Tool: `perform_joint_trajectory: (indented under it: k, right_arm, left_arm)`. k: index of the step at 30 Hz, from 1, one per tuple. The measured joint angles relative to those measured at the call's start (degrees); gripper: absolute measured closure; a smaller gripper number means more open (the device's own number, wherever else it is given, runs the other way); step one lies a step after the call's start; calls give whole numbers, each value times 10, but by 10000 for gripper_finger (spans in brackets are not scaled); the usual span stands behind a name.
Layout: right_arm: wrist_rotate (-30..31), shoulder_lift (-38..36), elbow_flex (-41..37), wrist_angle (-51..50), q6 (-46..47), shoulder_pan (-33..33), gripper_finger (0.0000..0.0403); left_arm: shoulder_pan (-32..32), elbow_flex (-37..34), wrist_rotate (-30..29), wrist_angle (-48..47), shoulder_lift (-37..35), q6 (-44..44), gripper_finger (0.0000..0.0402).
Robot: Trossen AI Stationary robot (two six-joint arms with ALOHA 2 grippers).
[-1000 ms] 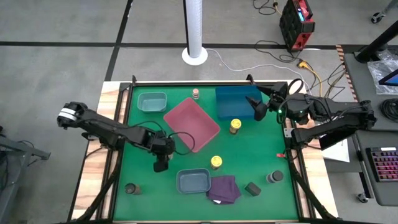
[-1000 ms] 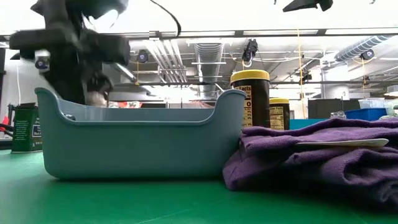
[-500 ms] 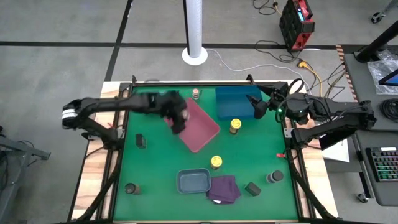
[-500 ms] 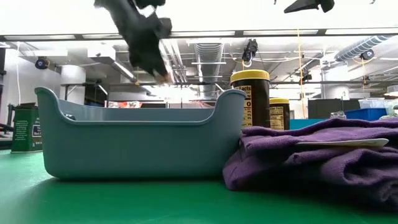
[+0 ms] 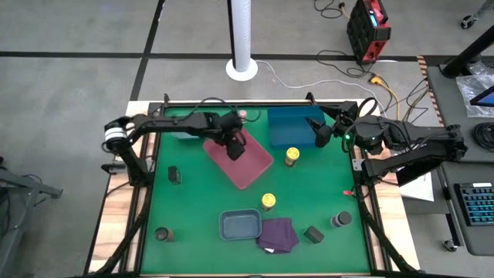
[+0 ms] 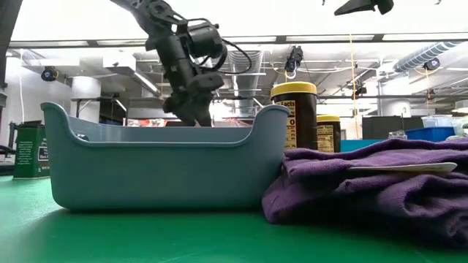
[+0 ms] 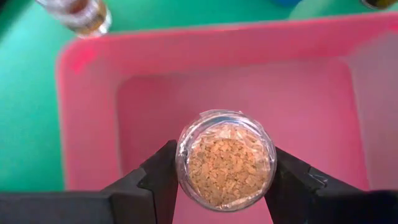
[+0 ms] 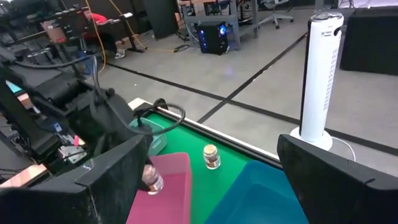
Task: Sort spices by type
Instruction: Put the bottom transparent seasoning bottle into the pink bin
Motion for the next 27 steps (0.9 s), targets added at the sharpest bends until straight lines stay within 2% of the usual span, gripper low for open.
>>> perform_joint_trajectory:
  k: [12,23,27]
  right_arm:
    - [2,0,0,-2,-19,0,51]
    - [16,0,0,-2,-26,0,51]
    - [16,0,0,-2,-26,0,51]
  left_arm:
    - [-13,-90,-7,68,-4,21,235]
    - [-14,-98,-33,96,-4,55,235]
    - [-14,-99,-34,97,-3,55,211]
